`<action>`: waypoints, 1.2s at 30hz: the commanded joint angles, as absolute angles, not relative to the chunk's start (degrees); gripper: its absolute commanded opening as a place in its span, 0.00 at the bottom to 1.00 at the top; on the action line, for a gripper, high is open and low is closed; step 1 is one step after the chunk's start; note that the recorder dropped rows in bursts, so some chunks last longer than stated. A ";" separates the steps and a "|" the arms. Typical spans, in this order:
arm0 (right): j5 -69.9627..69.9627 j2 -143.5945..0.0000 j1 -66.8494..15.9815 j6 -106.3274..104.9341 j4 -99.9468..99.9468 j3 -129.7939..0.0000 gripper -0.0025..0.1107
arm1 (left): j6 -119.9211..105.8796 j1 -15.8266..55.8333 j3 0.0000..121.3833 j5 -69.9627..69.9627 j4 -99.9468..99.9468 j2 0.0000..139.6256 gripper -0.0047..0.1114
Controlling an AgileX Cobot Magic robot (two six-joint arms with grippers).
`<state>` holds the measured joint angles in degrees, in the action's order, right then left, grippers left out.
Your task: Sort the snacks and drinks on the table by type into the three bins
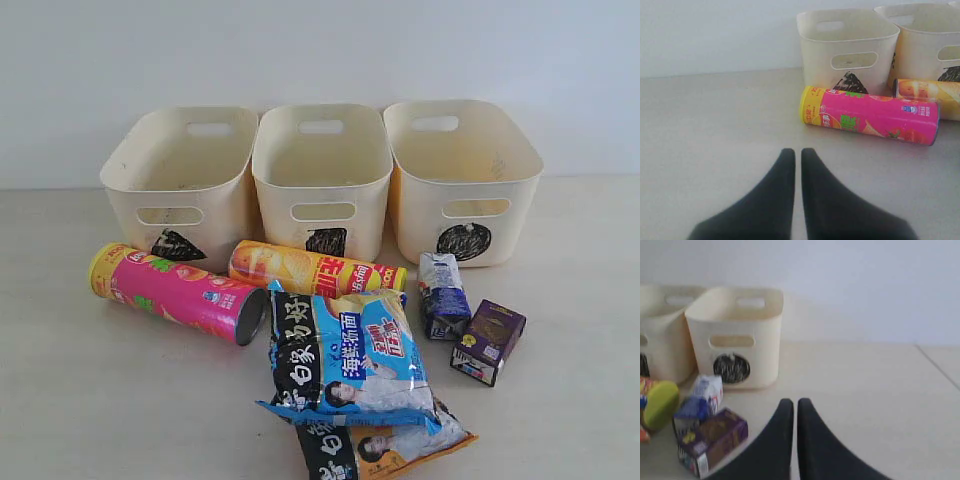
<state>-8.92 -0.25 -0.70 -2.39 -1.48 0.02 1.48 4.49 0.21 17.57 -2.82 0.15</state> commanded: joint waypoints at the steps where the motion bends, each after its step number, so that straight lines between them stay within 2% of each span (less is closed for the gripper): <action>1: 3.30 0.00 -0.53 0.00 -1.01 0.00 0.02 | 2.12 4.62 0.00 17.65 -2.38 0.00 0.07; 9: 19.94 0.00 -0.53 16.61 -1.01 0.00 0.02 | 2.12 4.62 0.00 17.65 -2.38 0.00 0.07; 19: 19.59 -17.36 -0.53 13.55 -0.43 -15.66 0.02 | 2.12 4.62 0.00 17.65 -2.38 0.00 0.07; 22: 12.79 -29.63 -0.53 13.31 5.04 -25.44 0.02 | 2.12 4.62 0.00 17.65 -2.38 0.00 0.07; 27: 0.00 -41.61 -0.53 11.32 8.27 -34.82 0.02 | 2.12 4.62 0.00 17.65 -2.38 0.00 0.07; 28: -5.98 -44.84 -0.65 10.81 7.95 -37.27 0.02 | 2.12 4.62 0.00 17.65 -2.38 0.00 0.07; 33: -25.70 -55.85 -7.73 1.63 6.11 -44.69 0.02 | 2.12 4.62 0.00 17.65 -2.38 0.00 0.07; 36: -36.09 -62.25 -9.81 -8.14 -1.97 -49.67 0.02 | 2.12 4.62 0.00 17.65 -2.38 0.00 0.07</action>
